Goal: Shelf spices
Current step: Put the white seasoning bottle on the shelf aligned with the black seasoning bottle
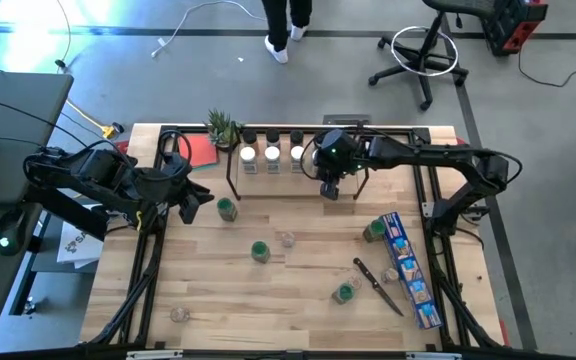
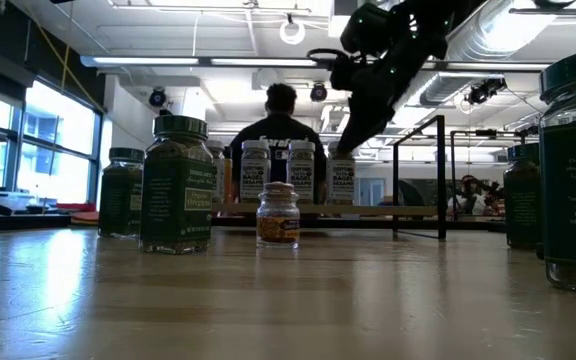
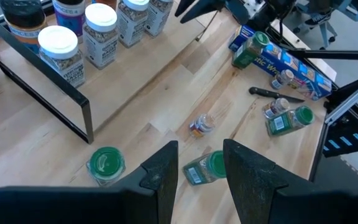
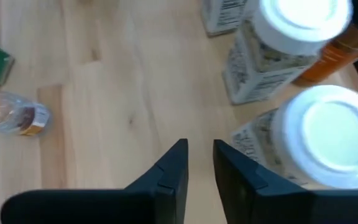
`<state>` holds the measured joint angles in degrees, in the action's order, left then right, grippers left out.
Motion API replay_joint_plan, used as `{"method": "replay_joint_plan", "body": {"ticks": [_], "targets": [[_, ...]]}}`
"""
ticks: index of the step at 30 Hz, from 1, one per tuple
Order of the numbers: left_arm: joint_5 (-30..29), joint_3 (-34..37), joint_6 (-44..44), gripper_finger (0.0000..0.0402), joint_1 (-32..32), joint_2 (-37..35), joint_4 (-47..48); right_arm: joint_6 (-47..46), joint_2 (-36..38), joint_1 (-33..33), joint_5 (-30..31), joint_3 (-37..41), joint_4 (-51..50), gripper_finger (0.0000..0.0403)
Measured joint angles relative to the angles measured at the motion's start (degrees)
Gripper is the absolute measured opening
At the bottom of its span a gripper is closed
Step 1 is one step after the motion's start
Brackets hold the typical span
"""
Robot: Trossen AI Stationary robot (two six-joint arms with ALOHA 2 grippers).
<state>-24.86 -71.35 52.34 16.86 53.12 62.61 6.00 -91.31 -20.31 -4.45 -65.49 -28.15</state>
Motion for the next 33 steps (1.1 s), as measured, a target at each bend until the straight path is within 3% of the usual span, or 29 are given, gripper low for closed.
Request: {"method": "replay_joint_plan", "body": {"ticks": [33], "targets": [[0.3,0.0,1.18,0.0121,0.02,0.0,-1.29,-4.57,-0.84,-1.33,1.84,0.02,5.74,0.0067]]}}
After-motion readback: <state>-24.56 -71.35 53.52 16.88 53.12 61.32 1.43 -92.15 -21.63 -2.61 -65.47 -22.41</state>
